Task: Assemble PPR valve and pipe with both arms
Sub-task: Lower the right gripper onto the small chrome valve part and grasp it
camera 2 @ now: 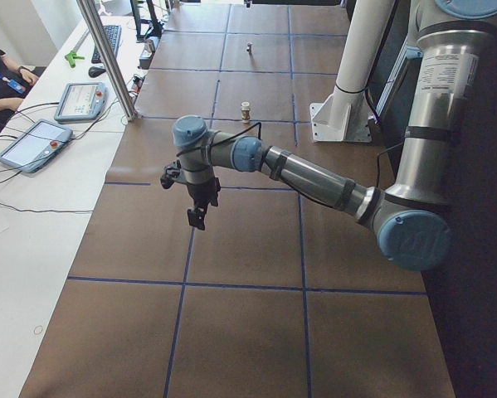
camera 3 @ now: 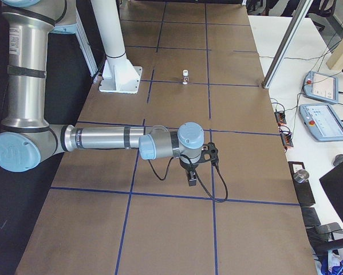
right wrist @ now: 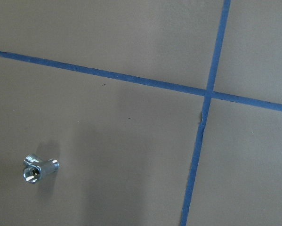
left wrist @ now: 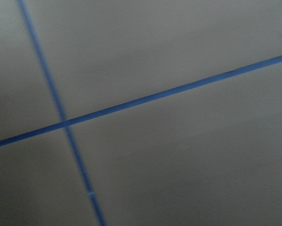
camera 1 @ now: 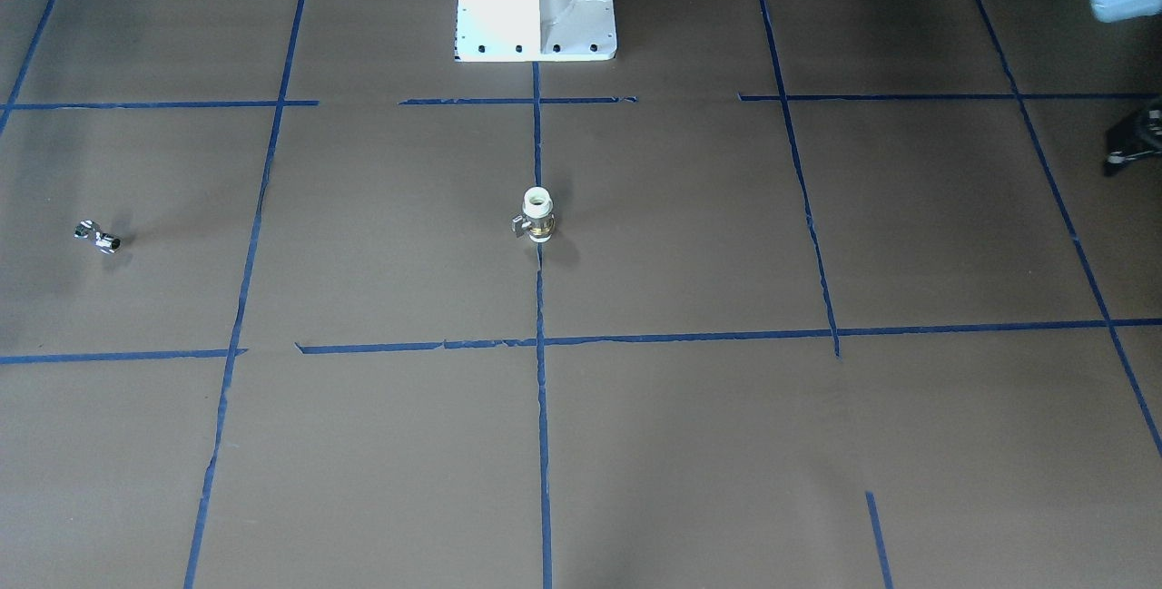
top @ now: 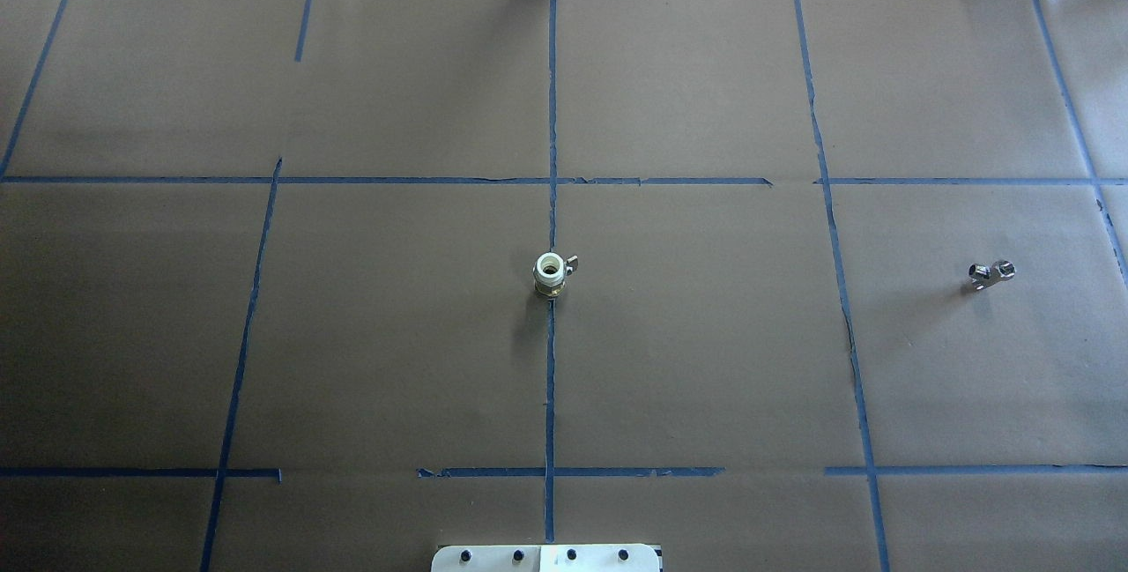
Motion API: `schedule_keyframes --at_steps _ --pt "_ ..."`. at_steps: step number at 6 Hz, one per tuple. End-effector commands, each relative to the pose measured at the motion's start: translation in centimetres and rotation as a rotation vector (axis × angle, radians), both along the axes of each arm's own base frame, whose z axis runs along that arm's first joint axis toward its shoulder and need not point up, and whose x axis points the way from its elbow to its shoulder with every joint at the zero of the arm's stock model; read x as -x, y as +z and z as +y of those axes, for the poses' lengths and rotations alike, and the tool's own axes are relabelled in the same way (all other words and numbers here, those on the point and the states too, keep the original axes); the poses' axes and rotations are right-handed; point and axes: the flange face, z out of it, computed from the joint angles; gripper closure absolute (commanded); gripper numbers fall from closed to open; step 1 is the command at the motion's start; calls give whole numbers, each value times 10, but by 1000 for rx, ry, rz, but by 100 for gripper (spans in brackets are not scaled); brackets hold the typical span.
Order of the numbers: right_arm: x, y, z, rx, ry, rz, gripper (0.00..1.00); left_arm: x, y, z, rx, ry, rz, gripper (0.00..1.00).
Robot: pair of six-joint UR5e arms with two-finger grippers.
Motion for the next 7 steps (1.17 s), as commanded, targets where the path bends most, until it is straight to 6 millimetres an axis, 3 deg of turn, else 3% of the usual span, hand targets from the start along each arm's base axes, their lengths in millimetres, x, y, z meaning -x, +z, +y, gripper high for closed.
schedule_keyframes --at_steps 1,2,3,5,7 --pt "15 -27 -8 20 36 -13 0 50 73 58 83 -47 76 0" --pt "53 -54 -8 74 60 -14 0 51 80 61 94 -51 82 0" --pt "88 -57 -2 39 70 -15 0 51 79 61 106 -65 84 0" --pt "165 -43 21 14 106 -7 0 51 75 59 103 -72 84 0" --pt "206 -25 30 -13 41 32 0 51 73 60 101 -75 84 0"
